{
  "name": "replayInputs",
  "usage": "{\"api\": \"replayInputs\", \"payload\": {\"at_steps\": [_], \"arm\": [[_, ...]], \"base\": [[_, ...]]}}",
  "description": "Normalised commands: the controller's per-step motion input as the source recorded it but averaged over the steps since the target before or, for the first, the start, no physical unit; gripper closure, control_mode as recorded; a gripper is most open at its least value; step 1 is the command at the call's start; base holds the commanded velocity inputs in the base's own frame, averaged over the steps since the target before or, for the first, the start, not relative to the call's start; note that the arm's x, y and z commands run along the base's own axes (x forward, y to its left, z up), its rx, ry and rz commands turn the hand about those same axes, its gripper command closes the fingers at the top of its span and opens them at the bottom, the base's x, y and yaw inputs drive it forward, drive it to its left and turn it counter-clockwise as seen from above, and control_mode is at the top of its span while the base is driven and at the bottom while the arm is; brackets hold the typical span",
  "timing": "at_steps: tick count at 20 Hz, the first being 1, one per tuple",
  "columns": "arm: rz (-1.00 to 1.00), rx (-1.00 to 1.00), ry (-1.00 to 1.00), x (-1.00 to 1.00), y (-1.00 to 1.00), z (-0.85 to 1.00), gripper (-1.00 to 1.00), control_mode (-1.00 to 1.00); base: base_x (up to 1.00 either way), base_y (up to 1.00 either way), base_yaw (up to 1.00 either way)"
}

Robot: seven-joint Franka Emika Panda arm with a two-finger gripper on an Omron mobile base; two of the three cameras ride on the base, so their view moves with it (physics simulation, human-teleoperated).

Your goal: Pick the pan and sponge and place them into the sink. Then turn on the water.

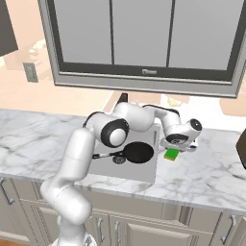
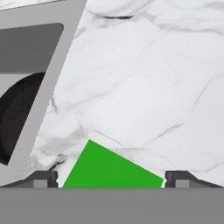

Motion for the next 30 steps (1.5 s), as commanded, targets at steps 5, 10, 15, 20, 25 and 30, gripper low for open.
{"api": "replayInputs", "payload": {"at_steps": [5, 10, 15, 20, 25, 30], "arm": [[0.00, -0.01, 0.00, 0.00, 0.39, -0.27, -1.00, -1.00], [0.00, -0.04, 0.00, 0.00, 0.40, -0.46, -1.00, -1.00], [0.00, -0.04, 0.00, 0.00, 0.35, -0.53, -1.00, -1.00], [0.00, -0.10, 0.02, 0.00, 0.40, -0.84, -1.00, -1.00], [0.00, -0.34, 0.01, 0.00, 0.49, -1.00, -1.00, -1.00], [0.00, -0.09, 0.00, 0.00, 0.19, -0.77, 1.00, -1.00]], "base": [[0.00, 0.00, 0.00], [0.00, 0.00, 0.00], [0.00, 0.00, 0.00], [0.00, 0.00, 0.00], [0.00, 0.00, 0.00], [0.00, 0.00, 0.00]]}}
